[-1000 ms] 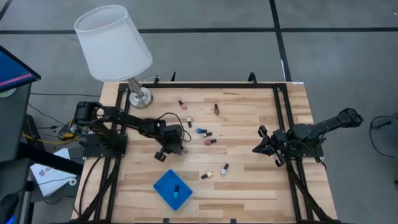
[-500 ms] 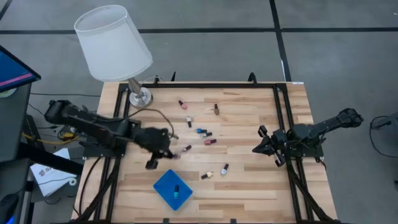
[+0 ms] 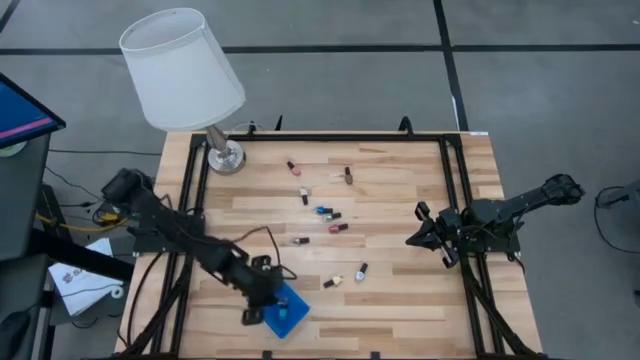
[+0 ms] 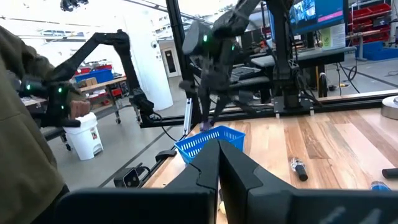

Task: Pick & Place Nail Polish
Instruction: Put the violet nail polish bottle in the blue bin

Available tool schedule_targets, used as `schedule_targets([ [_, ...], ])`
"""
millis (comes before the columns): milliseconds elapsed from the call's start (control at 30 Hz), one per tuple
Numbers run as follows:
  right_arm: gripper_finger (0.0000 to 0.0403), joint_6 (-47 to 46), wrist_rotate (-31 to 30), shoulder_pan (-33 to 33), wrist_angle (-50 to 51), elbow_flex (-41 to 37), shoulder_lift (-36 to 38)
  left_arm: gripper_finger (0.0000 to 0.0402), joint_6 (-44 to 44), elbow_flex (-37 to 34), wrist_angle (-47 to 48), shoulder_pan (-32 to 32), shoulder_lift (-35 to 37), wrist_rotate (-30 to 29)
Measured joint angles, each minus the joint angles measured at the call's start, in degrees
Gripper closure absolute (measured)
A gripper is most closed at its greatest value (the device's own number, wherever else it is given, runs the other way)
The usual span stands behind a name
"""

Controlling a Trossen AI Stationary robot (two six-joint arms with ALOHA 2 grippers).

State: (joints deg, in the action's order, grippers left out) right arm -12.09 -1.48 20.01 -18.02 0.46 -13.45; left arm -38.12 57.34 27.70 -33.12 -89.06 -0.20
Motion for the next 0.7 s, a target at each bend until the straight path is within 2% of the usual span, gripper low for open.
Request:
schedule_targets([
  [167, 0.0403, 0.0, 0.0, 0.0, -0.1, 0.0, 0.0, 0.0352, -3.8, 0.0, 0.6, 0.5, -6.3, 0.9],
  [333, 0.0403, 0.0, 0.0, 0.0, -0.1, 0.0, 0.0, 0.0352, -6.2, 0.0, 0.4, 0.8, -10.1, 4.6],
  [533, 0.0403, 0.0, 0.0, 0.0, -0.1, 0.0, 0.0, 0.0339, -6.8, 0.1, 0.7, 0.8, -9.9, 6.2],
  [700, 0.0403, 0.0, 0.0, 0.0, 0.0, 0.0, 0.0, 0.0298, -5.5, 0.0, 0.7, 0.8, -6.1, 6.2],
])
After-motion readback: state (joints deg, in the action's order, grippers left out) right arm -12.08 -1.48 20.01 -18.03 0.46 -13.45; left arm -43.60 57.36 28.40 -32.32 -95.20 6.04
